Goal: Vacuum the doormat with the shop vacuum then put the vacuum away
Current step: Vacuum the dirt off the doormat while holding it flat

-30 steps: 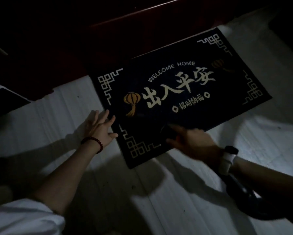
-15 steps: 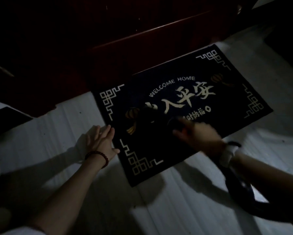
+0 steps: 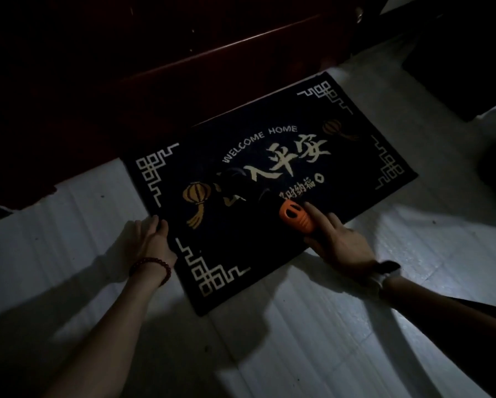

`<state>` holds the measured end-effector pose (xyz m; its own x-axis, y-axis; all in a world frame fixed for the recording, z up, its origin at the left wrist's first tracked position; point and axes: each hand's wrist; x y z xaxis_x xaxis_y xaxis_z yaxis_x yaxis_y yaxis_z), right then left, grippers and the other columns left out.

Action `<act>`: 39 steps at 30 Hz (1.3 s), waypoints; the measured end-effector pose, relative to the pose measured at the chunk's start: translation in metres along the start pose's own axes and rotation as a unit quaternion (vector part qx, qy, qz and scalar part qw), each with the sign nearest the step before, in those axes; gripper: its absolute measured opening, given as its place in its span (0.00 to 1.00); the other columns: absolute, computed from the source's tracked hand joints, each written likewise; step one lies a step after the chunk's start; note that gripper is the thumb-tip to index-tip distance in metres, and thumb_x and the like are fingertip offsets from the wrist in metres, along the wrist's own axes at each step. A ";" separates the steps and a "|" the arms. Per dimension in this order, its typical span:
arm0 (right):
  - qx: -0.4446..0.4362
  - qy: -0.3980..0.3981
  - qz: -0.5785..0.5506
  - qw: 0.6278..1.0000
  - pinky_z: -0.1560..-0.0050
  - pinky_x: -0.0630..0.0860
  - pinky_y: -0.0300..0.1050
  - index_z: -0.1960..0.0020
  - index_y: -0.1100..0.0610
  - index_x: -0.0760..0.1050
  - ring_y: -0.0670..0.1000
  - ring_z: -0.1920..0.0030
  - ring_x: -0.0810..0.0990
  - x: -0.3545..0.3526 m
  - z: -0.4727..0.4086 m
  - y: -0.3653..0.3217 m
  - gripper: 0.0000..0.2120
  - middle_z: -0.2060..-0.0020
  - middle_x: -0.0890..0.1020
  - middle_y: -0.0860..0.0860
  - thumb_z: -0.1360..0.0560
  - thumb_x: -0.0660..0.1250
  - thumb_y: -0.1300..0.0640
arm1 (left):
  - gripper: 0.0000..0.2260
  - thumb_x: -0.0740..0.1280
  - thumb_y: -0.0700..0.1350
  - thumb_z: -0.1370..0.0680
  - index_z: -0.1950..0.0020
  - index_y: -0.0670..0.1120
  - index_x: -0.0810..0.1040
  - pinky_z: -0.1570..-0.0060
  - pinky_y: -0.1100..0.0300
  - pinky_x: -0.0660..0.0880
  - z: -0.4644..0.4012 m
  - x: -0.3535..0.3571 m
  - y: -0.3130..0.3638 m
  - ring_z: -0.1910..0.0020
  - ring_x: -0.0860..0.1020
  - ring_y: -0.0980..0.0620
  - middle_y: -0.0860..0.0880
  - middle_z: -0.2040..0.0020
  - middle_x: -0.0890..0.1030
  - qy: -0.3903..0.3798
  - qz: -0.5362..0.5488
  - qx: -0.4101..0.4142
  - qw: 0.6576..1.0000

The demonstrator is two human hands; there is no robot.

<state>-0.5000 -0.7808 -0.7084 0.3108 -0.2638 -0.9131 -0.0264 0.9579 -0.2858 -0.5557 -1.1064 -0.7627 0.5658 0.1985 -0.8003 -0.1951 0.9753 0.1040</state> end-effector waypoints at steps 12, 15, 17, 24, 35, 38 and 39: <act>0.187 0.157 -0.113 0.963 0.61 0.66 0.46 0.36 0.58 0.64 0.62 0.53 0.78 -0.025 -0.078 -0.019 0.23 0.50 0.79 0.60 0.23 0.57 0.42 | 0.38 0.59 0.59 0.22 0.24 0.47 0.38 0.27 0.43 0.45 0.010 0.020 0.002 0.25 0.36 0.45 0.49 0.24 0.35 -0.002 -0.024 0.017 1.000; 0.160 0.103 -0.140 0.972 0.63 0.67 0.45 0.37 0.57 0.63 0.57 0.59 0.76 -0.018 -0.087 -0.046 0.22 0.51 0.78 0.58 0.23 0.57 0.42 | 0.37 0.59 0.59 0.23 0.24 0.48 0.39 0.27 0.43 0.45 0.008 0.022 -0.001 0.25 0.36 0.45 0.50 0.24 0.36 0.008 -0.020 0.015 1.000; 0.044 0.044 -0.121 0.991 0.63 0.71 0.46 0.38 0.56 0.63 0.56 0.60 0.78 -0.002 -0.072 -0.076 0.21 0.54 0.79 0.56 0.23 0.57 0.42 | 0.37 0.60 0.59 0.23 0.24 0.49 0.40 0.27 0.43 0.46 0.007 0.023 -0.002 0.25 0.36 0.45 0.50 0.23 0.36 0.015 -0.013 0.016 1.000; 0.020 0.017 -0.109 0.994 0.66 0.71 0.44 0.40 0.56 0.65 0.54 0.62 0.78 -0.015 -0.078 -0.055 0.21 0.58 0.79 0.55 0.23 0.58 0.41 | 0.38 0.60 0.60 0.24 0.24 0.50 0.40 0.28 0.41 0.45 0.011 0.026 -0.008 0.25 0.37 0.45 0.51 0.23 0.37 0.034 -0.002 0.034 0.999; 0.136 0.112 -0.167 0.970 0.59 0.70 0.47 0.37 0.59 0.64 0.61 0.52 0.79 -0.013 -0.106 -0.063 0.22 0.49 0.79 0.60 0.23 0.58 0.44 | 0.40 0.60 0.62 0.25 0.24 0.50 0.40 0.30 0.40 0.39 0.023 0.042 -0.007 0.25 0.35 0.46 0.50 0.24 0.36 0.025 0.030 0.064 0.997; -0.008 0.014 -0.112 0.994 0.62 0.70 0.44 0.37 0.57 0.62 0.56 0.59 0.78 0.015 -0.070 -0.113 0.22 0.53 0.80 0.55 0.22 0.56 0.43 | 0.40 0.61 0.62 0.26 0.24 0.50 0.41 0.30 0.38 0.39 0.022 0.044 -0.006 0.25 0.35 0.46 0.50 0.23 0.37 0.029 0.025 0.055 0.998; -0.044 -0.017 -0.088 0.995 0.62 0.69 0.43 0.37 0.57 0.62 0.54 0.59 0.78 0.020 -0.059 -0.125 0.22 0.53 0.80 0.54 0.22 0.56 0.42 | 0.41 0.62 0.63 0.26 0.24 0.51 0.41 0.30 0.38 0.38 0.022 0.044 -0.006 0.25 0.35 0.46 0.50 0.23 0.37 0.029 0.024 0.051 0.998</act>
<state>-0.5466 -0.9121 -0.7079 0.3506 -0.4209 -0.8366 -0.0504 0.8836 -0.4656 -0.5121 -1.1017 -0.7859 0.5106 0.2424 -0.8250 -0.1368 0.9701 0.2003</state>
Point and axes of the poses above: each hand's wrist, its own z-axis away from the middle knuckle, its own x-axis out of the palm, y = z × x
